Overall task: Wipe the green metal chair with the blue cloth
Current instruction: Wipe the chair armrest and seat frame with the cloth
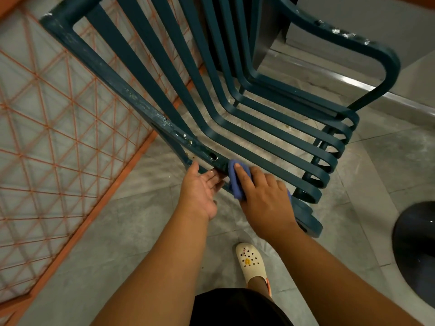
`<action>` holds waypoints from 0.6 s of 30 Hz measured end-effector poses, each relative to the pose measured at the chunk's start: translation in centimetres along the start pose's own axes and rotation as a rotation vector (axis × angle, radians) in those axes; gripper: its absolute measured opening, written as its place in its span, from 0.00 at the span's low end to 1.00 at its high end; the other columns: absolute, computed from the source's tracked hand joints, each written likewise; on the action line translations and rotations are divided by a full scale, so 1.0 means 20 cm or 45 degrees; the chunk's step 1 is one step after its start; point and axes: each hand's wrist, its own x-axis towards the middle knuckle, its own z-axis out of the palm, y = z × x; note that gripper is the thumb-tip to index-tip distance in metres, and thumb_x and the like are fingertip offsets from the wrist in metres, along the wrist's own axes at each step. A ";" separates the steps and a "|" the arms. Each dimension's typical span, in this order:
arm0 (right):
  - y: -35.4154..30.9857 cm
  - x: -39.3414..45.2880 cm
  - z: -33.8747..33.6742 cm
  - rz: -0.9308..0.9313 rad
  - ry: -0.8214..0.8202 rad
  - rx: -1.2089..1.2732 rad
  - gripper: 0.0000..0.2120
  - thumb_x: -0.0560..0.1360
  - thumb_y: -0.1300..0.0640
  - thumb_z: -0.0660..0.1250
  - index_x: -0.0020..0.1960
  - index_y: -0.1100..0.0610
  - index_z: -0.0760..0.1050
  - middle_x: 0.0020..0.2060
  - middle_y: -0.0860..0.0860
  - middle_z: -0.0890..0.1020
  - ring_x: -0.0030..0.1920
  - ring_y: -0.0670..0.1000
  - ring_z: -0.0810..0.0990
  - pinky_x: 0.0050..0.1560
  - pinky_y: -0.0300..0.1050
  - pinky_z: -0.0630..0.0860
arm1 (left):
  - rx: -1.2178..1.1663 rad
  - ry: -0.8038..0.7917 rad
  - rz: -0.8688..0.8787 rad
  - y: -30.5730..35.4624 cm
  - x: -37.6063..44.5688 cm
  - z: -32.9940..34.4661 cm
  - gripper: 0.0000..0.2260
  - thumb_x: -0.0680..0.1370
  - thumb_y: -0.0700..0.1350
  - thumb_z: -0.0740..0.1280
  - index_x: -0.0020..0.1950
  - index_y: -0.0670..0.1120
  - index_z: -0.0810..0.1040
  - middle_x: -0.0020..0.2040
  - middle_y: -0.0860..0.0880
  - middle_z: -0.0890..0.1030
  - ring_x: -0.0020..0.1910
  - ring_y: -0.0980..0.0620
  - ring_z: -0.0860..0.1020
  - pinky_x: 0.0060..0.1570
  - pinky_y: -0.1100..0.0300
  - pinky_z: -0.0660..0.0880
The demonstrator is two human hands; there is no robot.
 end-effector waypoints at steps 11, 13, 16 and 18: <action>-0.22 0.32 -0.10 -0.225 -0.044 0.473 0.28 0.82 0.47 0.54 0.78 0.43 0.47 0.78 0.50 0.53 0.75 0.56 0.59 0.71 0.55 0.63 | -0.088 0.023 -0.019 0.00 0.02 -0.04 0.27 0.76 0.66 0.53 0.60 0.49 0.79 0.58 0.46 0.82 0.65 0.45 0.74 0.71 0.38 0.49; -0.23 0.33 -0.06 -0.278 -0.117 0.209 0.32 0.81 0.48 0.56 0.78 0.42 0.41 0.79 0.48 0.43 0.77 0.58 0.51 0.74 0.60 0.58 | -0.110 0.063 -0.016 0.01 0.01 -0.04 0.27 0.77 0.65 0.52 0.60 0.48 0.78 0.60 0.46 0.81 0.65 0.45 0.73 0.71 0.38 0.49; -0.14 0.27 -0.03 -0.304 -0.096 0.063 0.34 0.81 0.52 0.57 0.78 0.44 0.39 0.79 0.50 0.42 0.77 0.59 0.52 0.74 0.56 0.58 | -0.096 0.089 -0.001 0.04 -0.01 -0.04 0.28 0.78 0.64 0.50 0.64 0.45 0.75 0.61 0.46 0.79 0.67 0.46 0.71 0.71 0.40 0.43; -0.10 0.22 -0.03 -0.214 -0.106 0.043 0.32 0.82 0.48 0.55 0.79 0.47 0.40 0.79 0.53 0.47 0.75 0.59 0.60 0.70 0.53 0.63 | -0.068 0.109 0.008 0.05 -0.02 -0.05 0.30 0.78 0.64 0.50 0.68 0.44 0.72 0.64 0.45 0.78 0.68 0.45 0.70 0.71 0.40 0.43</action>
